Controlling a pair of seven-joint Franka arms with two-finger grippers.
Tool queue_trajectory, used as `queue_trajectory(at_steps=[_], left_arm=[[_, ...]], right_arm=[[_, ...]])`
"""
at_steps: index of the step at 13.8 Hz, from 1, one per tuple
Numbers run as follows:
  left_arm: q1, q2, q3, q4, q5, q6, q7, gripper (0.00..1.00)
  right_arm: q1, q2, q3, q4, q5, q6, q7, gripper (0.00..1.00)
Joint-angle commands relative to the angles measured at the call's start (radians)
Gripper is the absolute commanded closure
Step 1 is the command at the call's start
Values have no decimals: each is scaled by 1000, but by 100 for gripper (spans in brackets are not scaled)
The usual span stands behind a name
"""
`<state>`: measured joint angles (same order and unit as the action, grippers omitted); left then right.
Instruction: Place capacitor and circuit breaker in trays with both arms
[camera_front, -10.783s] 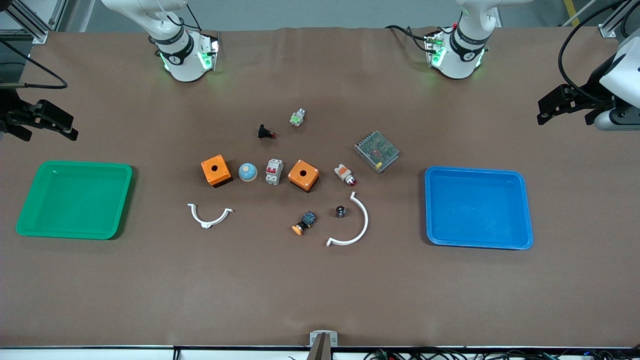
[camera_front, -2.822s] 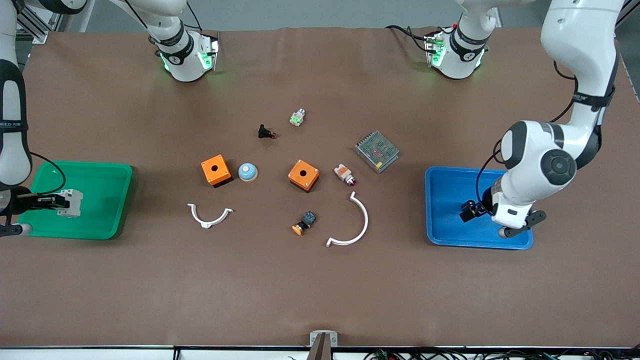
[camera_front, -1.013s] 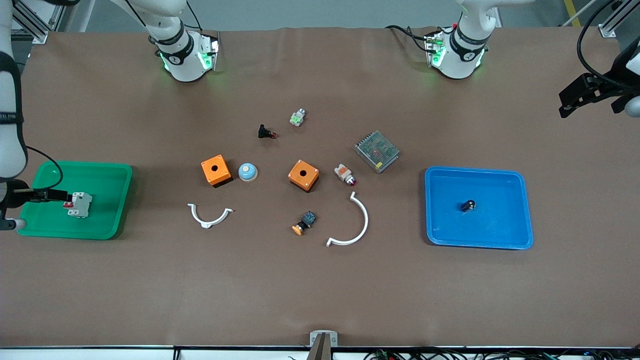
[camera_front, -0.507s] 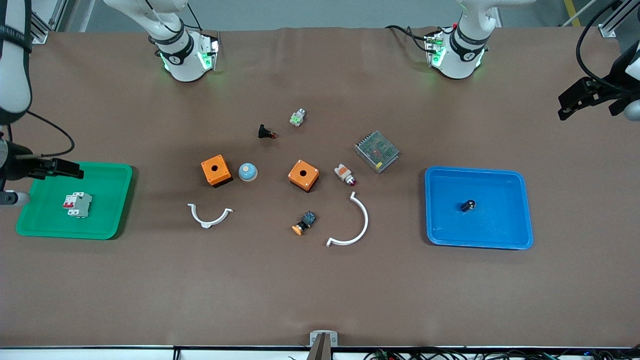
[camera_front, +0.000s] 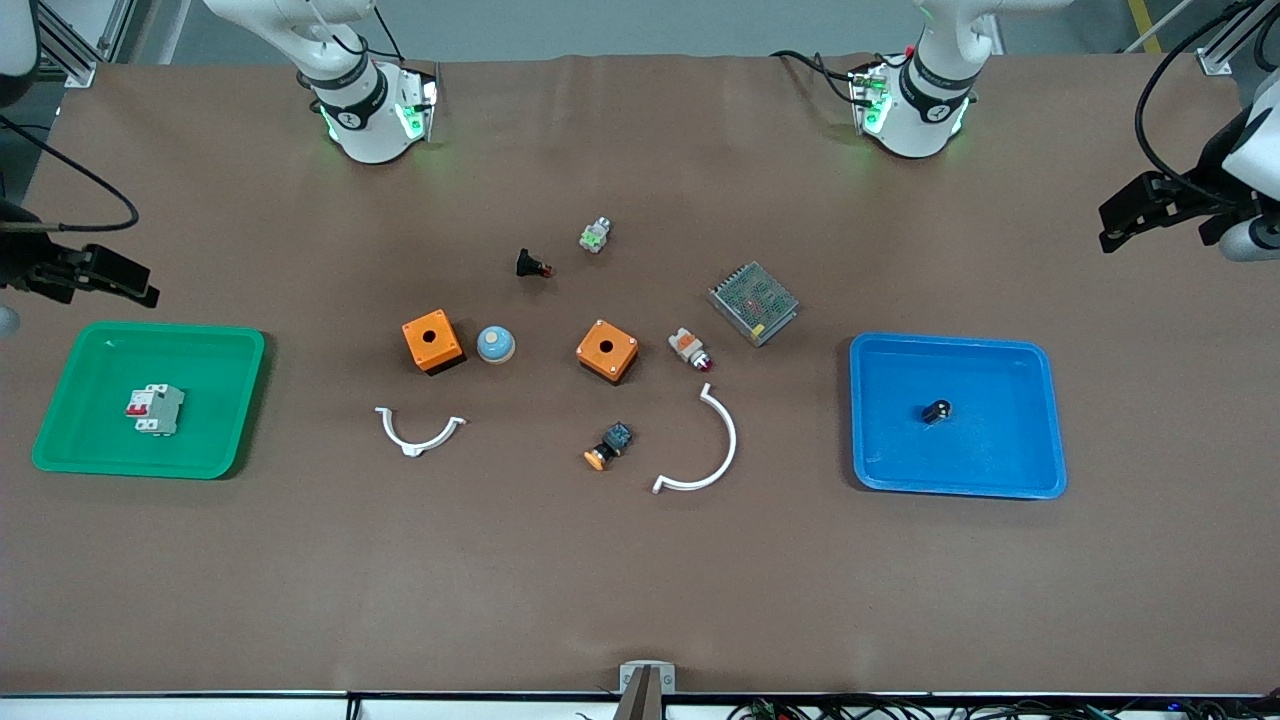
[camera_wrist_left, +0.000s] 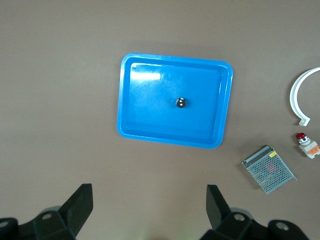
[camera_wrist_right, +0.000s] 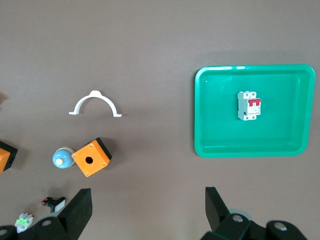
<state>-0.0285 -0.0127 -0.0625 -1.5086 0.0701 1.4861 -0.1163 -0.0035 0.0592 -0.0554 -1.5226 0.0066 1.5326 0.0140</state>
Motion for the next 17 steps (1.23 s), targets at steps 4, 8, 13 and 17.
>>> queue_trajectory(at_steps=[4, 8, 13, 17], left_arm=[[4, -1, 4, -4, -13, 9, 14, 0], [7, 2, 4, -4, -13, 20, 12, 0], [4, 10, 7, -4, -69, 33, -5, 0], [-8, 17, -23, -5, -56, 33, -94, 0]], right_arm=[[7, 7, -3, 42, 7, -28, 12, 0], [5, 7, -3, 47, 15, -16, 12, 0], [2, 19, -6, 85, 13, -16, 17, 0], [3, 24, -6, 87, 13, -16, 17, 0]])
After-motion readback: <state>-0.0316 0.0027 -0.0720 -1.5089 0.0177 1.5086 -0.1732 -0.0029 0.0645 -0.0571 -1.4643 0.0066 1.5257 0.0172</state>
